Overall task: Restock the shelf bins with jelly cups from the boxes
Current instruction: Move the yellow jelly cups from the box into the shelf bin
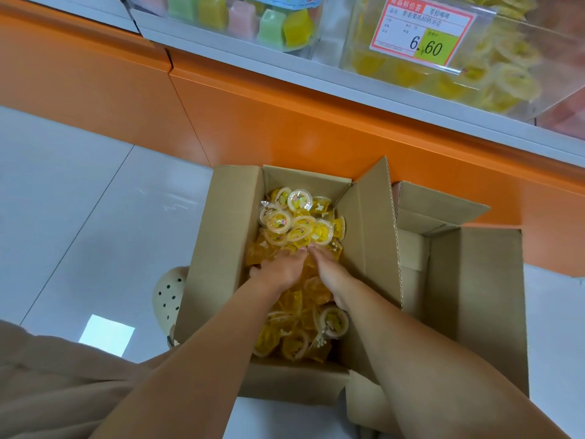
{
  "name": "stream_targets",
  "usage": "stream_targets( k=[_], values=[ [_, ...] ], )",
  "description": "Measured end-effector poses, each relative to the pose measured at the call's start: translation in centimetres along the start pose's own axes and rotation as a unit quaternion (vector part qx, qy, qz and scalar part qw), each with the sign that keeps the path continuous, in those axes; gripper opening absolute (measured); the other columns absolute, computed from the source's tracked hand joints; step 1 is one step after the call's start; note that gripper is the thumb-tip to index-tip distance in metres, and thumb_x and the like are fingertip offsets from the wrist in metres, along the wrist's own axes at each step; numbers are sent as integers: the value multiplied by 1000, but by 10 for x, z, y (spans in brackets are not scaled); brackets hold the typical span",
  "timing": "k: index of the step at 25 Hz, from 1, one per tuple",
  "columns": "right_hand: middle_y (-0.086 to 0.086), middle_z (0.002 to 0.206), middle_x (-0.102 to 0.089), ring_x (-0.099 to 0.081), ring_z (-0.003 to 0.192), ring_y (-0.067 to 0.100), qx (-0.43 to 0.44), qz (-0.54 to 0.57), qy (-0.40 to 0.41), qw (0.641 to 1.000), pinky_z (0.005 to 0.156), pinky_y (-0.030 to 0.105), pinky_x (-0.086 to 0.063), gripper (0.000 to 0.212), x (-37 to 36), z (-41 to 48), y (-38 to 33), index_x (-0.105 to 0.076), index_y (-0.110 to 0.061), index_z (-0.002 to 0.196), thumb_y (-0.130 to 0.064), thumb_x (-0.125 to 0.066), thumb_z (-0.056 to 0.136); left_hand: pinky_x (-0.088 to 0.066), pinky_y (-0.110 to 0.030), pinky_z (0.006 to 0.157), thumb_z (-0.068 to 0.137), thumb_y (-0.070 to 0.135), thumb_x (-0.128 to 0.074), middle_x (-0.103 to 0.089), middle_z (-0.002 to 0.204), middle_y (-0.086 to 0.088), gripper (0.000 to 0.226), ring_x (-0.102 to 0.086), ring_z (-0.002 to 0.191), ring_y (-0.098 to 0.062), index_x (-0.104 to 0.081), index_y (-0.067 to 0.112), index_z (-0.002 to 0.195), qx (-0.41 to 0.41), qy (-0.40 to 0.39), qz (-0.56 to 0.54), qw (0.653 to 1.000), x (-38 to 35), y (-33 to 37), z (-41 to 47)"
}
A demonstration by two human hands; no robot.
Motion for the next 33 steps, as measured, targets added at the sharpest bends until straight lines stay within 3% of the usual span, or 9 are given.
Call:
stream_targets(
  k=[4, 8, 11, 14, 22, 26, 29, 33],
  values=[
    [-6, 151, -36, -40, 135, 22, -9, 13, -21, 1000, 108, 47, -33, 60, 1, 0, 3, -32, -40, 146, -67, -36, 92, -8, -49, 122, 105, 55, -13, -23, 164, -5, 60, -14, 151, -31, -21, 27, 158, -7, 10, -10, 1000, 6, 0, -2],
    [-4, 136, -54, -53, 122, 23, -41, 75, -41, 995, 104, 51, -41, 78, 8, 4, 15, -53, -42, 130, -85, -54, 65, -29, -49, 116, 101, 64, -24, -37, 157, -9, 66, -36, 143, -33, -34, 25, 154, 21, -6, -190, 982, 12, -14, -3],
    [-2, 103, -64, -65, 94, 20, -53, 148, -54, 986, 93, 48, -51, 40, 12, 5, 15, -64, -34, 101, -69, -52, 83, -34, -58, 108, 97, 69, -29, -43, 153, -10, 69, -42, 138, -36, -39, 27, 151, 59, -24, -235, 970, 14, -22, -6],
    [-3, 113, -67, -69, 96, 20, -47, 152, -73, 985, 83, 45, -57, 45, 5, 1, 10, -63, -35, 112, -68, -54, 83, -33, -64, 108, 95, 72, -31, -38, 156, -9, 70, -38, 140, -37, -41, 30, 150, 65, -23, -250, 966, 15, -24, -5],
    [2, 88, -74, -70, 81, 19, -45, 187, -28, 981, 67, 32, -56, 43, 19, 2, 16, -69, -21, 107, -55, -61, 82, -35, -69, 104, 95, 70, -37, -36, 157, -5, 60, -37, 140, -39, -51, 35, 141, 55, -37, -295, 953, 15, -29, -7],
    [2, 85, -74, -70, 78, 20, -29, 217, -24, 976, 66, 33, -57, 43, 21, 3, 10, -69, -21, 107, -55, -59, 82, -49, -61, 93, 99, 60, -40, -53, 139, -2, 51, -51, 116, -21, -56, 27, 135, 17, -67, -384, 921, 11, -17, -4],
    [2, 89, -74, -70, 83, 20, -24, 216, -32, 975, 71, 34, -56, 45, 18, 3, 6, -68, -22, 112, -55, -56, 83, -48, -58, 93, 101, 55, -41, -60, 114, 3, 46, -56, 91, -14, -56, 26, 134, 20, -76, -392, 917, -1, -12, -7],
    [0, 113, -69, -68, 97, 23, -27, 170, -29, 985, 75, 43, -57, 51, 6, -2, 5, -59, -34, 123, -63, -54, 82, -44, -58, 101, 102, 55, -39, -60, 116, 0, 47, -57, 89, -18, -55, 25, 135, 36, -76, -418, 904, -6, -15, -5]
  ],
)
Point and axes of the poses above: each hand's wrist, its own z-axis towards the middle knuckle, its own x-axis out of the back of the hand, y = z × x, the point moved 9 cm from there along z, towards the middle knuckle
